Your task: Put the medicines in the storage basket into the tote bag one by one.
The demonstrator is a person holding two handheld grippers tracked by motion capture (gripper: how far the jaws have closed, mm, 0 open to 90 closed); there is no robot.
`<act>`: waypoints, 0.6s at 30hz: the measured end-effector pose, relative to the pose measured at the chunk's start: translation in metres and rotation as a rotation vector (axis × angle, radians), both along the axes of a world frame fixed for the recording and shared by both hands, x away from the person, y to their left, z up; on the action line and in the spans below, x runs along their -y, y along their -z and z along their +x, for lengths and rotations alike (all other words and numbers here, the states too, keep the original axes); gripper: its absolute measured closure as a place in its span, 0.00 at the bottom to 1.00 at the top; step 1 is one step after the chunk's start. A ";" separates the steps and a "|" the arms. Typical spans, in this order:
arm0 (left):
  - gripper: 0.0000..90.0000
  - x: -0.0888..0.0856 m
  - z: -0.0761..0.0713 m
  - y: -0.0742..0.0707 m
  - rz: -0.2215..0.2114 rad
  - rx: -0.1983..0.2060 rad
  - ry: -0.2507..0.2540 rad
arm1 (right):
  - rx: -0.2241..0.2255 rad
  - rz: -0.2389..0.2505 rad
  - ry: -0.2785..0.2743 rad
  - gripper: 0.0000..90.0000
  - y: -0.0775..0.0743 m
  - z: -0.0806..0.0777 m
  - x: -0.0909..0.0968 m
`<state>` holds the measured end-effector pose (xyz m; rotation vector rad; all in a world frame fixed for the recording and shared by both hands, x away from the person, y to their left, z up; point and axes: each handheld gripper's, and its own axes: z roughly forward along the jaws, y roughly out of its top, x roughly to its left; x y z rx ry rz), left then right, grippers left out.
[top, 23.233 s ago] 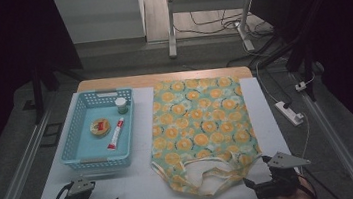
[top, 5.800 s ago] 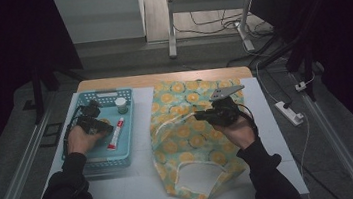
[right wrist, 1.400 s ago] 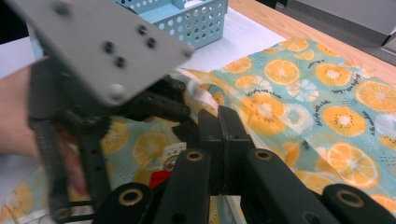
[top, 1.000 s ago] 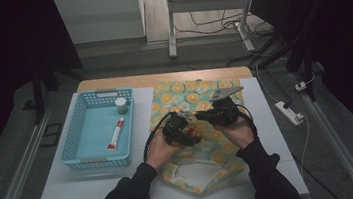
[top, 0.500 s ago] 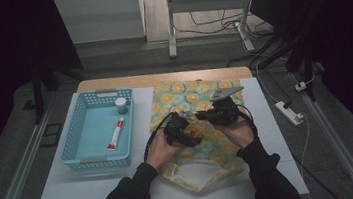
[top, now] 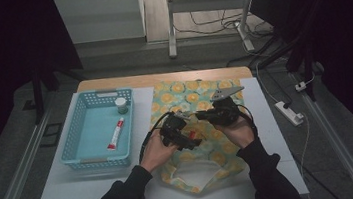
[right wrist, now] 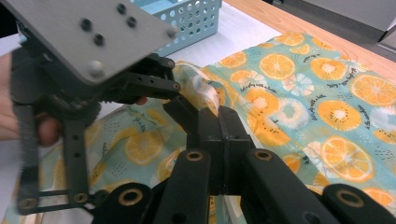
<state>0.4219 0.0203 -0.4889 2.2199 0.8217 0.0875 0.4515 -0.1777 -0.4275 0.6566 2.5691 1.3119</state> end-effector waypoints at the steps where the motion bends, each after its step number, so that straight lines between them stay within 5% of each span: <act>1: 0.05 -0.001 -0.002 -0.002 0.000 0.001 0.003 | 0.000 0.001 0.001 1.00 0.000 0.000 0.000; 18: 0.02 -0.028 -0.025 -0.020 -0.047 -0.017 0.014 | -0.003 0.006 0.005 1.00 0.001 0.001 0.001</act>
